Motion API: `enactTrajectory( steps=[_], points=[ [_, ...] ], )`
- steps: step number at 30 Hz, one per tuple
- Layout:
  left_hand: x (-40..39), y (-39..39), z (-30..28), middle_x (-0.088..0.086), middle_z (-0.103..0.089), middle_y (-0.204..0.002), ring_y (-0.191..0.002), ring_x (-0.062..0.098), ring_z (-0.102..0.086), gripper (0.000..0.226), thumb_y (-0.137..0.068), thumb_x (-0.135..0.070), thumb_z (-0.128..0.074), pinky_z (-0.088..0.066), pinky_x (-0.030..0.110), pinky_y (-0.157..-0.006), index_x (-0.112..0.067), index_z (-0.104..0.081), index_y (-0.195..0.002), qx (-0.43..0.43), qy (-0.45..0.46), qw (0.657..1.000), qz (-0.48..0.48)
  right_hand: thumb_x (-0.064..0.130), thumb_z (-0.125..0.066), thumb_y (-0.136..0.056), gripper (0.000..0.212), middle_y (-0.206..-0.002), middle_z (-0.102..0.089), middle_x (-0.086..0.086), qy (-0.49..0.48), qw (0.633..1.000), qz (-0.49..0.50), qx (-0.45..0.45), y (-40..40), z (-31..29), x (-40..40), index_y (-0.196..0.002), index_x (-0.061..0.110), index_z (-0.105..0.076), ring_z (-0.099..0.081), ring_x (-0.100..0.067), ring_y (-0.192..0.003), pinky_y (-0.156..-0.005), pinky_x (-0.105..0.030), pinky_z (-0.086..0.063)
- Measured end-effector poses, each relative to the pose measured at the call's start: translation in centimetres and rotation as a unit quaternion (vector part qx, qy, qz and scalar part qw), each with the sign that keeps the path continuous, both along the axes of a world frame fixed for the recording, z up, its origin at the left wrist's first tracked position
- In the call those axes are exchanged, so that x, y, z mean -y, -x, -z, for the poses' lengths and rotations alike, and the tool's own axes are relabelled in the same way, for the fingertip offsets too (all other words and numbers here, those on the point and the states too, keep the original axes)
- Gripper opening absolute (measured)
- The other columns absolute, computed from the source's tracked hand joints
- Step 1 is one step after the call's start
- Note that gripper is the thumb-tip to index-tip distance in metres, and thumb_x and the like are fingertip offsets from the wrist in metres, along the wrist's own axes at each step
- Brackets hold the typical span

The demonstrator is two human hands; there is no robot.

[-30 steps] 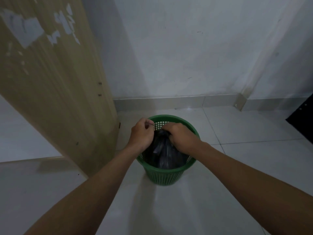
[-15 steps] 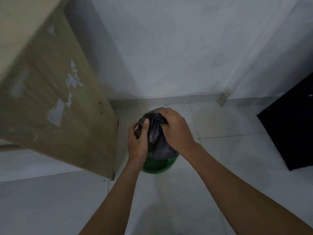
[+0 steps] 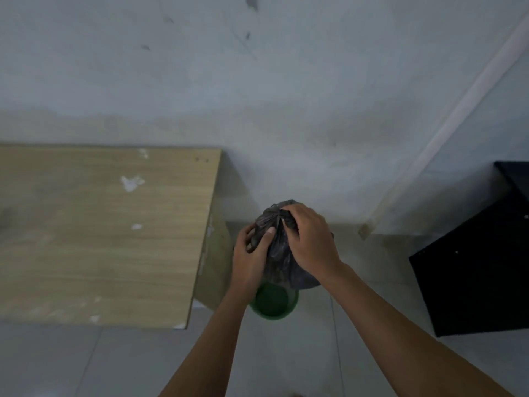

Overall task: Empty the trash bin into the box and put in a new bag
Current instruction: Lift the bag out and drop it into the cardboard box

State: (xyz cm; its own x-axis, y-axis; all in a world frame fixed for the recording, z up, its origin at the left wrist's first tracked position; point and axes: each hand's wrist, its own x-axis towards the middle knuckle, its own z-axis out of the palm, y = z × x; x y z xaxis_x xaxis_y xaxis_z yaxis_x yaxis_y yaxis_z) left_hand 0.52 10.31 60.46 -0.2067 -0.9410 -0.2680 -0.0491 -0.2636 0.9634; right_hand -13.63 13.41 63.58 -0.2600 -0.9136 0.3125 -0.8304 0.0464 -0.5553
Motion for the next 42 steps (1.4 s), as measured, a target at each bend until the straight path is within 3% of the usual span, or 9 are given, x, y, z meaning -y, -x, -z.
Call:
enactTrajectory(
  steps=[1,6,11,17,21,27,36,42],
  points=[
    [0.0,-0.9,-1.8,-0.013,-0.063,-0.121,-0.107,0.003,-0.064,0.047,-0.088,-0.047,-0.073,-0.057,0.019,-0.081,-0.033,-0.054,-0.129,0.000,0.000,1.000,0.000,0.020,-0.055,-0.100,0.025,-0.118,-0.069,-0.002,0.002,1.000,-0.009,-0.004,-0.8,-1.9,0.1,-0.122,0.015,-0.065,-0.063,-0.023,-0.109,-0.097,-0.039,-0.049],
    [1.3,-7.2,-7.4,-0.005,-0.065,-0.130,-0.115,0.016,-0.066,0.070,-0.074,-0.065,-0.075,-0.057,0.046,-0.097,-0.032,-0.057,-0.133,0.002,0.013,0.999,-0.031,0.022,-0.055,-0.101,0.025,-0.117,-0.069,-0.003,0.032,0.998,-0.045,-0.018,-6.7,-8.2,1.9,-0.123,0.015,-0.065,-0.064,-0.024,-0.108,-0.095,-0.043,-0.051],
    [3.2,-15.7,-9.0,-0.003,-0.065,-0.131,-0.113,0.018,-0.068,0.060,-0.076,-0.063,-0.076,-0.059,0.047,-0.093,-0.039,-0.058,-0.128,-0.020,0.009,0.998,-0.053,0.018,-0.056,-0.100,0.022,-0.111,-0.071,-0.005,0.056,0.996,-0.072,-0.015,-14.9,-10.1,4.3,-0.119,0.013,-0.066,-0.065,-0.025,-0.102,-0.089,-0.039,-0.050],
    [5.2,-29.6,-9.2,-0.002,-0.062,-0.132,-0.117,0.020,-0.064,0.058,-0.076,-0.065,-0.074,-0.058,0.049,-0.095,-0.043,-0.055,-0.125,-0.013,-0.002,0.997,-0.073,0.025,-0.050,-0.102,0.021,-0.106,-0.069,-0.002,0.046,0.994,-0.101,-0.005,-28.7,-9.6,8.1,-0.115,0.016,-0.064,-0.064,-0.025,-0.095,-0.084,-0.047,-0.053],
    [7.1,-39.4,-9.0,0.002,-0.063,-0.132,-0.114,0.021,-0.066,0.067,-0.075,-0.065,-0.075,-0.059,0.049,-0.093,-0.037,-0.055,-0.132,0.002,-0.010,0.995,-0.102,0.027,-0.051,-0.101,0.022,-0.101,-0.068,-0.004,0.043,0.992,-0.115,0.002,-38.7,-8.9,10.8,-0.112,0.014,-0.065,-0.065,-0.026,-0.091,-0.079,-0.046,-0.053],
    [11.2,-53.2,-7.8,0.002,-0.064,-0.131,-0.115,0.021,-0.066,0.061,-0.080,-0.063,-0.072,-0.059,0.046,-0.093,-0.038,-0.054,-0.133,0.025,-0.002,0.990,-0.140,0.028,-0.050,-0.101,0.022,-0.099,-0.068,-0.003,0.020,0.987,-0.156,0.024,-52.8,-7.3,16.6,-0.110,0.015,-0.065,-0.064,-0.025,-0.090,-0.078,-0.045,-0.054],
    [20.2,-69.4,-7.4,-0.020,-0.061,-0.122,-0.108,-0.007,-0.062,0.052,-0.093,-0.045,-0.070,-0.057,0.019,-0.082,-0.035,-0.052,-0.141,0.037,0.035,0.981,-0.185,0.029,-0.047,-0.100,0.029,-0.105,-0.070,-0.004,0.032,0.976,-0.210,0.050,-69.2,-4.8,27.1,-0.114,0.013,-0.067,-0.065,-0.025,-0.097,-0.087,-0.043,-0.053],
    [26.6,-79.9,-8.2,-0.008,-0.064,-0.132,-0.109,-0.006,-0.064,0.047,-0.094,-0.038,-0.071,-0.057,0.016,-0.081,-0.035,-0.055,-0.138,0.042,0.043,0.975,-0.214,0.025,-0.053,-0.100,0.022,-0.101,-0.070,-0.002,0.033,0.970,-0.235,0.059,-80.0,-4.9,34.1,-0.113,0.013,-0.067,-0.064,-0.023,-0.095,-0.086,-0.042,-0.052]
  ],
)
